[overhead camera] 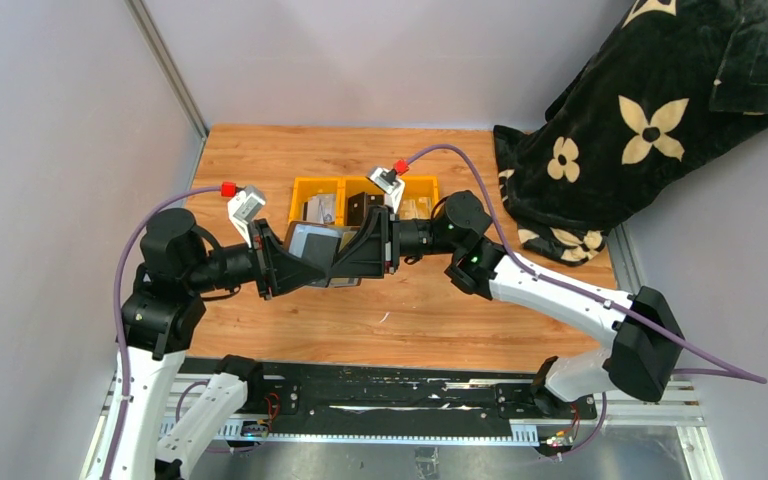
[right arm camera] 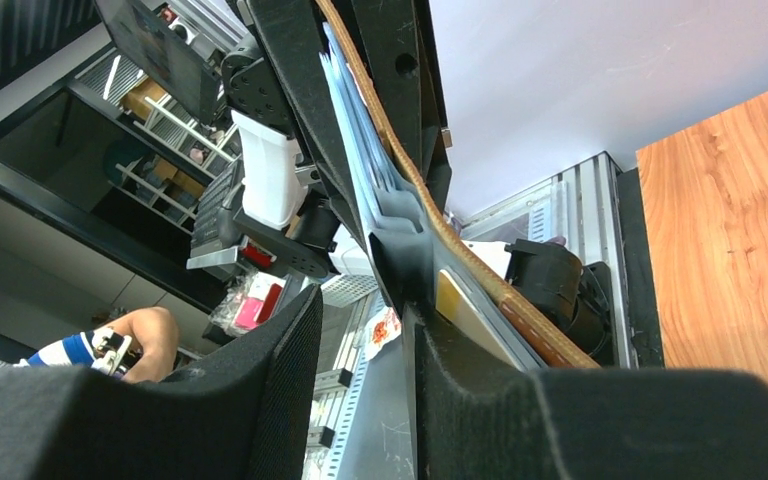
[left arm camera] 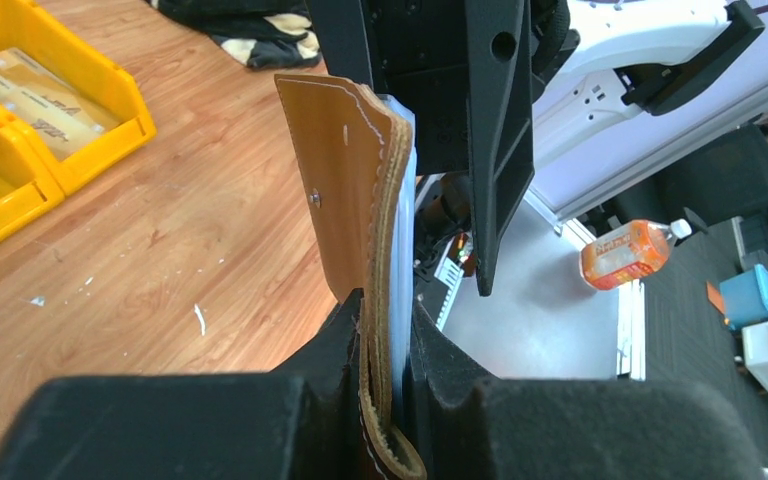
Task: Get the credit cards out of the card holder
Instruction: Remove the credit card from the card holder.
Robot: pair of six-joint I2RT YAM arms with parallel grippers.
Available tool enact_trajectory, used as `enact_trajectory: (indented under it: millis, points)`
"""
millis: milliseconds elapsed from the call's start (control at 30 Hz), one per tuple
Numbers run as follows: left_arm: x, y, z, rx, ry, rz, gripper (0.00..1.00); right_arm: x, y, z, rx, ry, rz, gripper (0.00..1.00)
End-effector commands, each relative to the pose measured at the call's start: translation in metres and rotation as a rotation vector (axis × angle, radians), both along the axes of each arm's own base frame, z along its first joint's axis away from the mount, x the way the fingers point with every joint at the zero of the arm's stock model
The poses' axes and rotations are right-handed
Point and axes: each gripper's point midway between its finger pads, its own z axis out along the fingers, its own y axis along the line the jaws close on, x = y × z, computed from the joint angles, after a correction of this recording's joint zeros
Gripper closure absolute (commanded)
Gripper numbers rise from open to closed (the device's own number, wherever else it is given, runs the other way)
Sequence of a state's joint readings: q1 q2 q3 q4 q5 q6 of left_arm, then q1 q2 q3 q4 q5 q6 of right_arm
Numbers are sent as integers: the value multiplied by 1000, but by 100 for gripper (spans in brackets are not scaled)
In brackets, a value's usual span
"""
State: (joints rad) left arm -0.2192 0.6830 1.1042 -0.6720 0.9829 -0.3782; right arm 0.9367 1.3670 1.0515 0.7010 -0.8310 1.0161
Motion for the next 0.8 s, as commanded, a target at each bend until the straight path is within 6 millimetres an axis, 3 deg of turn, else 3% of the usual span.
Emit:
enact_trajectory:
  millis: [0, 467, 767]
  points:
    - [-5, -5, 11, -48, 1, -44, 100, -17, -1, 17, 72, -22, 61, 62]
    - [-27, -8, 24, -110, -3, -122, 100, -14, -5, 25, 140, 9, 48, 64]
    - [-37, -9, 21, -119, 13, -174, 95, -7, 4, 30, 159, 42, 30, 78]
